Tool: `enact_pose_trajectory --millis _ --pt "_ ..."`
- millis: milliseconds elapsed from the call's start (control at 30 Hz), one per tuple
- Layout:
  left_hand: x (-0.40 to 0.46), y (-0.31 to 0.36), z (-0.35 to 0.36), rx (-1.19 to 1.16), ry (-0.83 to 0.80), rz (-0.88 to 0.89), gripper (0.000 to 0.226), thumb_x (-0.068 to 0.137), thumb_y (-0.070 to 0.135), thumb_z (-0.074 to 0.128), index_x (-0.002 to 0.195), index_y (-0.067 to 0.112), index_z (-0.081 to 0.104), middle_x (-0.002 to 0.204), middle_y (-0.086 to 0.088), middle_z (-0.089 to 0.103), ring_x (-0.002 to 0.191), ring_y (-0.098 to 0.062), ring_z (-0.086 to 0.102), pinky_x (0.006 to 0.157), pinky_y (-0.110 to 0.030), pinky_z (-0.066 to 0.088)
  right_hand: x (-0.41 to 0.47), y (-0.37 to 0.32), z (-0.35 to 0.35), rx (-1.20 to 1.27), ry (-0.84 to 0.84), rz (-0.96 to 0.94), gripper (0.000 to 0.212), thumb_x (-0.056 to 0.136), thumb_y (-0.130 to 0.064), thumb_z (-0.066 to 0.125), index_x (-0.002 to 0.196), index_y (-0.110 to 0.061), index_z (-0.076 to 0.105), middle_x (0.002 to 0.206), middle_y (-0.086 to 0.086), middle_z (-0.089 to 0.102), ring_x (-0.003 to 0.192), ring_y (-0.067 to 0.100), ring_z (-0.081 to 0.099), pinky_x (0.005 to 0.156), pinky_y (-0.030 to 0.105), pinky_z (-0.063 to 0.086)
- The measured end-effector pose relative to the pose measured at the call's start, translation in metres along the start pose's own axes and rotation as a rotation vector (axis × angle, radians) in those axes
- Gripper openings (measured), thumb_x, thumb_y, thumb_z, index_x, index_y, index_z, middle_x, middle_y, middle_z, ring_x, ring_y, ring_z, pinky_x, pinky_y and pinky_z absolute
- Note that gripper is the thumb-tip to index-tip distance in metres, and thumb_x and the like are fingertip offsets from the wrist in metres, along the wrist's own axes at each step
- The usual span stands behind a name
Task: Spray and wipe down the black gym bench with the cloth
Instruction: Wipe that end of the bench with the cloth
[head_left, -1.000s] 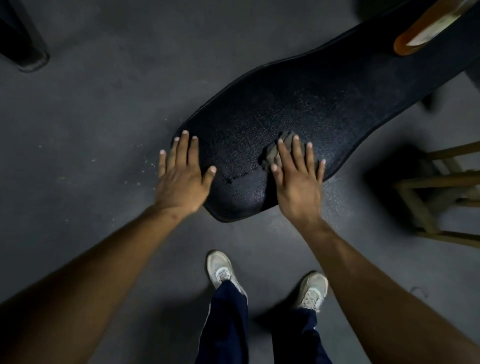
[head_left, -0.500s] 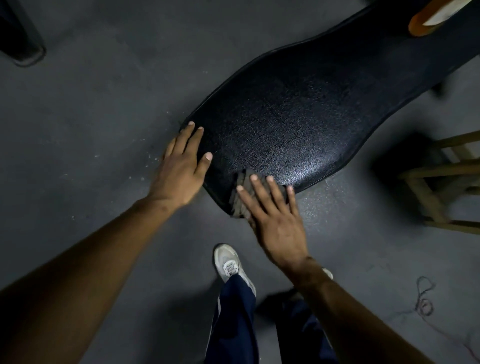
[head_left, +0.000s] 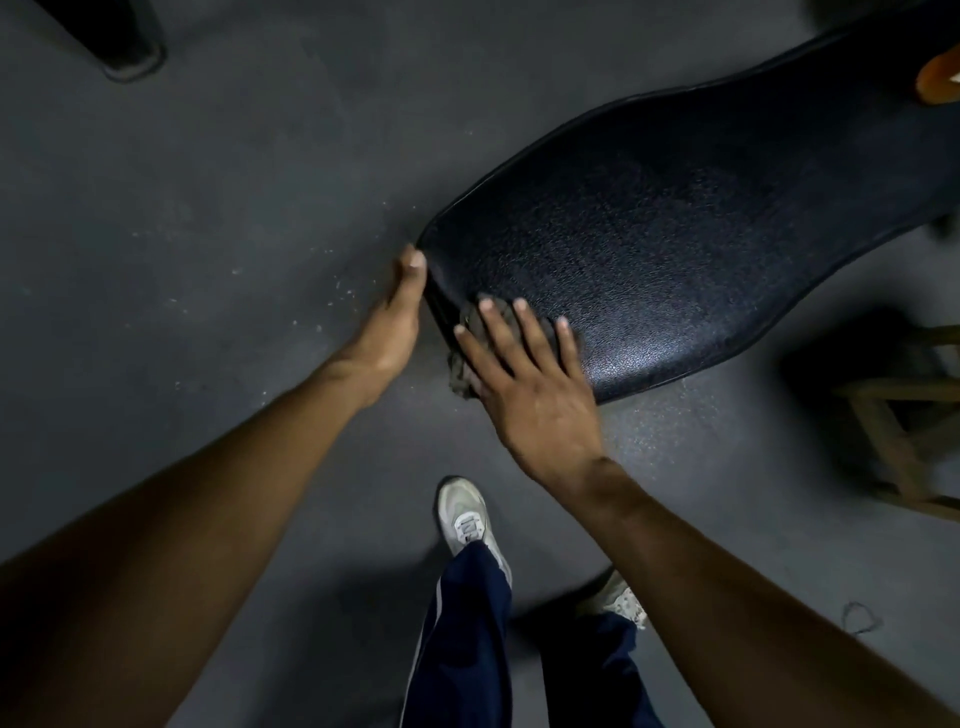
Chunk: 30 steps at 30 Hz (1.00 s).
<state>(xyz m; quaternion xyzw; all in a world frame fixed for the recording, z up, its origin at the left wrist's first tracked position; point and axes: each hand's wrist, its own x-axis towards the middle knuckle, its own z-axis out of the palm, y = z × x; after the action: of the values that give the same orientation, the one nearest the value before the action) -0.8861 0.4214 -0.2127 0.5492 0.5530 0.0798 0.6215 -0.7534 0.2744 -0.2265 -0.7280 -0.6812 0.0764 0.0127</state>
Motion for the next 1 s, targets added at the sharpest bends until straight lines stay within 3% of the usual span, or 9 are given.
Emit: enact_pose_trajectory --millis 133,233,400,533,600,767,867,1000 --pt "0.004 0.005 -0.007 -0.227 -0.009 -0.097 0.073 0.097 0.07 0.009 0.158 0.032 0.021 0.167 0.009 0.016 0.152 -0.02 0.019 0.125 -0.043 0.01 0.054 -0.015 -0.004 -0.009 0.006 0.011 0.062 0.109 -0.037 0.046 0.167 -0.032 0.025 0.177 -0.001 0.015 0.163 0.031 0.016 0.13 0.058 0.011" --pt "0.004 0.006 -0.009 -0.339 -0.018 -0.107 0.078 0.096 0.072 0.007 0.158 0.027 0.025 0.166 0.008 0.018 0.153 -0.014 0.015 0.126 -0.042 0.007 0.09 -0.021 -0.006 0.027 -0.055 0.007 0.062 0.112 -0.036 0.039 0.168 -0.032 0.015 0.179 -0.002 0.004 0.165 0.031 0.003 0.131 0.059 0.004" --pt "0.002 0.011 -0.005 -0.363 0.059 -0.109 0.08 0.096 0.072 0.011 0.158 0.022 0.025 0.167 0.003 0.018 0.154 -0.013 0.014 0.125 -0.042 0.01 0.09 -0.021 -0.006 0.021 -0.083 -0.023 0.062 0.111 -0.038 0.037 0.169 -0.033 0.013 0.179 -0.001 0.002 0.165 0.031 0.0 0.13 0.061 0.003" --pt "-0.005 0.026 0.005 -0.17 0.096 -0.036 0.069 0.102 0.062 0.016 0.158 0.022 0.023 0.166 0.004 0.02 0.152 -0.013 0.019 0.115 -0.026 0.013 0.044 -0.014 -0.004 -0.018 -0.055 -0.086 0.062 0.108 -0.034 0.039 0.167 -0.032 0.021 0.178 0.0 0.008 0.164 0.032 0.009 0.13 0.059 0.005" --pt "-0.006 0.029 0.009 0.051 0.119 0.042 0.065 0.105 0.056 0.02 0.159 0.021 0.02 0.167 0.003 0.013 0.152 -0.013 0.017 0.115 -0.023 0.012 0.017 -0.006 0.0 -0.024 -0.046 -0.113 0.062 0.106 -0.03 0.044 0.166 -0.032 0.026 0.178 0.0 0.013 0.163 0.033 0.014 0.13 0.058 0.008" --pt "0.001 0.021 0.022 0.464 0.088 0.218 0.071 0.101 0.06 0.026 0.159 0.02 0.019 0.169 0.004 -0.001 0.155 -0.019 0.007 0.125 -0.046 0.012 -0.035 0.033 0.005 -0.035 -0.008 -0.128 0.063 0.106 -0.033 0.053 0.165 -0.037 0.031 0.175 -0.003 0.023 0.161 0.028 0.025 0.13 0.055 0.019" --pt "-0.001 0.022 0.036 0.603 0.11 0.282 0.072 0.101 0.058 0.028 0.16 0.017 0.017 0.169 0.002 -0.003 0.155 -0.017 0.0 0.125 -0.047 0.001 -0.042 0.059 0.0 -0.025 0.013 0.001 0.056 0.111 -0.043 0.043 0.165 -0.036 0.03 0.175 -0.002 0.024 0.162 0.027 0.024 0.13 0.055 0.02" --pt "-0.008 0.021 0.052 0.799 0.158 0.376 0.072 0.102 0.056 0.032 0.159 0.016 0.018 0.169 -0.001 -0.002 0.155 -0.02 -0.003 0.125 -0.042 -0.005 -0.03 0.093 -0.008 0.117 -0.003 0.295 0.057 0.114 -0.045 0.034 0.168 -0.035 0.019 0.178 -0.004 0.009 0.165 0.025 0.003 0.132 0.055 0.004"
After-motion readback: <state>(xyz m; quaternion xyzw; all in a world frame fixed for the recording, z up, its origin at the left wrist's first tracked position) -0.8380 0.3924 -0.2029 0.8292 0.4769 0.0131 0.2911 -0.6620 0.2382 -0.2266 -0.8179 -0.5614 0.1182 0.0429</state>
